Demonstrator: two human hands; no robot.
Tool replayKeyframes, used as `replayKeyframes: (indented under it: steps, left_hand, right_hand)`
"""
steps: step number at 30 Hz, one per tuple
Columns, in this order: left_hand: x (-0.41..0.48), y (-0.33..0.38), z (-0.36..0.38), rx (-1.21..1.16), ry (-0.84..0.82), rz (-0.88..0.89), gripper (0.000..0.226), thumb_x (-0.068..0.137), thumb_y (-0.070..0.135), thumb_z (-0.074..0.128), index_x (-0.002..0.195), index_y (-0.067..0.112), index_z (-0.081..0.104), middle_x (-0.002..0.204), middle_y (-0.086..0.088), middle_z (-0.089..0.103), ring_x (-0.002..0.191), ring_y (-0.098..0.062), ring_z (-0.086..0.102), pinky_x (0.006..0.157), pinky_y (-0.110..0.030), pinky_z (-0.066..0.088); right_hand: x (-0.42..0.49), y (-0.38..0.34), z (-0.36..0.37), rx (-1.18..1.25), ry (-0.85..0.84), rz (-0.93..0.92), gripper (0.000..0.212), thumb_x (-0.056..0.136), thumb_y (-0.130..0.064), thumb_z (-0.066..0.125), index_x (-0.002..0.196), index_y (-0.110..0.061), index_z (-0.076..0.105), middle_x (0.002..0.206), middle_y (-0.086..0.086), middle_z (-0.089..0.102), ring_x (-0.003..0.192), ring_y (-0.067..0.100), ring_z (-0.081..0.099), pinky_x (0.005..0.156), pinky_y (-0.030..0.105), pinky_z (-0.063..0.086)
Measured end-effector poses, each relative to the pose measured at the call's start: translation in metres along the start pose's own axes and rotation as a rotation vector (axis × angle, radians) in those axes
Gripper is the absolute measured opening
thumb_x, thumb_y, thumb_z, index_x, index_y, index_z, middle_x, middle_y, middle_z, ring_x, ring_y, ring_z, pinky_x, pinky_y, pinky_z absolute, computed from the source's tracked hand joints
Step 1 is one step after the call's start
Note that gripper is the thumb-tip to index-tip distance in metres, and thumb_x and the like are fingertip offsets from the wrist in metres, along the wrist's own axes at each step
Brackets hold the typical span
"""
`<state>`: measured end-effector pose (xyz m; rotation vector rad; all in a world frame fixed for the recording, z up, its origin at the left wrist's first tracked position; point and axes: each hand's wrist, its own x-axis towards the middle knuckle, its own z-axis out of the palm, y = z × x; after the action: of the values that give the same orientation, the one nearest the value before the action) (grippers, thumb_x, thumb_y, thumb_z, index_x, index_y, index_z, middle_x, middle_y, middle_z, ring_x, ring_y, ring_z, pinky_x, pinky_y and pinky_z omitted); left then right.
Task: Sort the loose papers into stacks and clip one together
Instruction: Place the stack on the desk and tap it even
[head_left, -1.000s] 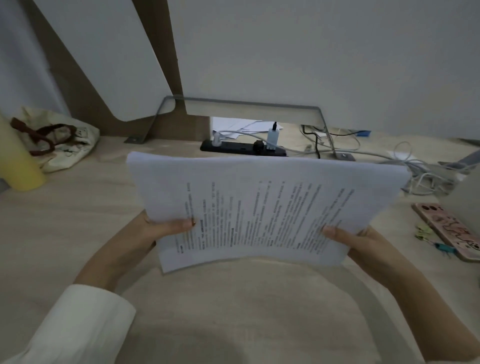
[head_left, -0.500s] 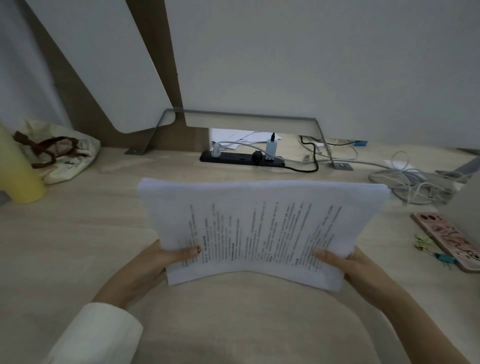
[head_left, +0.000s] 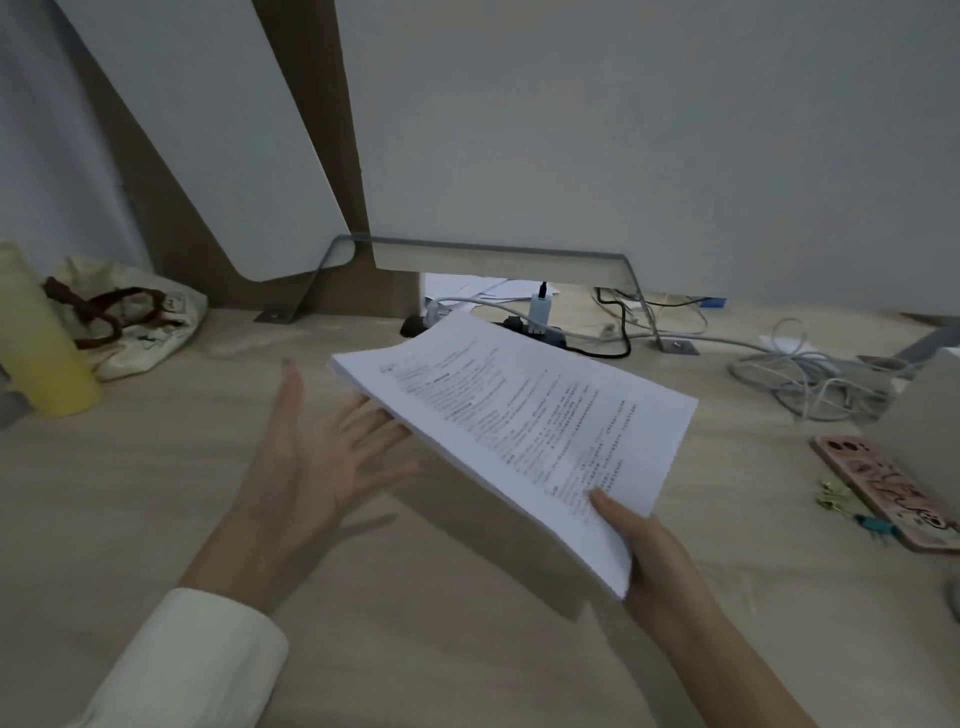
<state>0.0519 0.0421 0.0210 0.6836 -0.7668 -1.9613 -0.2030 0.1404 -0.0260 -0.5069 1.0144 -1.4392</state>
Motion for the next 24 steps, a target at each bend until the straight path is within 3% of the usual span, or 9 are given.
replayKeyframes:
  steps: [3, 5, 8, 11, 14, 17, 19, 24]
  left_hand:
    - [0.013, -0.024, 0.030, 0.329, 0.143, 0.111, 0.041, 0.092, 0.042, 0.043, 0.124, 0.018, 0.053, 0.121, -0.003, 0.064, 0.106, -0.018, 0.063, 0.077, -0.039, 0.058]
    - [0.018, -0.038, 0.044, 0.393, 0.285, 0.190, 0.020, 0.095, 0.030, 0.043, 0.109, 0.022, 0.056, 0.107, 0.001, 0.066, 0.093, -0.013, 0.064, 0.073, -0.032, 0.054]
    - [0.022, -0.046, 0.048, 0.409, 0.430, 0.330, 0.022, 0.096, 0.023, 0.043, 0.115, 0.022, 0.054, 0.112, 0.005, 0.064, 0.100, -0.016, 0.061, 0.088, -0.035, 0.049]
    - [0.017, -0.039, 0.047, 0.437, 0.392, 0.418, 0.030, 0.095, 0.022, 0.045, 0.124, 0.023, 0.054, 0.118, 0.005, 0.065, 0.108, -0.018, 0.061, 0.095, -0.041, 0.048]
    - [0.008, -0.025, 0.045, 0.498, 0.281, 0.481, 0.030, 0.094, 0.023, 0.047, 0.123, 0.026, 0.055, 0.116, 0.003, 0.067, 0.108, -0.020, 0.063, 0.094, -0.047, 0.049]
    - [-0.002, -0.016, 0.048, 0.610, 0.133, 0.529, 0.029, 0.095, 0.019, 0.046, 0.121, 0.023, 0.055, 0.104, 0.007, 0.071, 0.093, -0.009, 0.068, 0.074, -0.026, 0.057]
    - [-0.005, -0.018, 0.052, 0.691, 0.064, 0.564, 0.027, 0.095, 0.015, 0.043, 0.116, 0.025, 0.056, 0.095, 0.016, 0.072, 0.087, -0.002, 0.068, 0.065, -0.014, 0.052]
    - [-0.013, -0.039, 0.058, 0.645, 0.083, 0.711, 0.020, 0.093, 0.020, 0.044, 0.102, 0.034, 0.055, 0.092, 0.025, 0.070, 0.088, 0.004, 0.065, 0.070, -0.012, 0.050]
  right_hand:
    - [-0.002, 0.016, 0.022, 0.070, -0.014, -0.044, 0.034, 0.089, -0.009, 0.052, 0.121, -0.016, 0.056, 0.117, 0.003, 0.069, 0.109, 0.024, 0.064, 0.090, 0.037, 0.054]
    - [-0.007, 0.025, 0.033, 0.101, -0.065, -0.039, 0.031, 0.089, -0.006, 0.051, 0.116, -0.017, 0.058, 0.112, 0.001, 0.071, 0.105, 0.022, 0.066, 0.090, 0.039, 0.054]
    - [-0.017, 0.028, 0.037, 0.092, -0.160, 0.005, 0.033, 0.087, -0.001, 0.051, 0.116, -0.015, 0.059, 0.112, 0.004, 0.071, 0.104, 0.023, 0.067, 0.093, 0.044, 0.052]
    - [-0.019, 0.011, 0.020, 0.062, -0.221, 0.006, 0.039, 0.084, 0.003, 0.049, 0.121, -0.008, 0.056, 0.118, 0.009, 0.068, 0.106, 0.024, 0.066, 0.081, 0.036, 0.057]
    - [-0.015, -0.019, -0.003, -0.019, -0.174, -0.020, 0.044, 0.082, 0.000, 0.054, 0.125, -0.010, 0.054, 0.120, 0.008, 0.067, 0.105, 0.022, 0.067, 0.073, 0.028, 0.058]
    - [-0.012, -0.042, -0.012, -0.270, -0.165, -0.057, 0.045, 0.080, -0.009, 0.057, 0.123, -0.020, 0.057, 0.117, 0.005, 0.069, 0.101, 0.024, 0.068, 0.073, 0.030, 0.059]
    - [-0.011, -0.052, -0.007, -0.405, -0.176, -0.146, 0.043, 0.079, -0.018, 0.056, 0.122, -0.023, 0.058, 0.114, 0.002, 0.071, 0.101, 0.024, 0.068, 0.075, 0.029, 0.059]
    - [-0.012, -0.060, 0.011, -0.422, -0.119, -0.483, 0.033, 0.078, -0.025, 0.057, 0.110, -0.030, 0.063, 0.113, -0.007, 0.070, 0.104, 0.012, 0.066, 0.086, 0.027, 0.056]
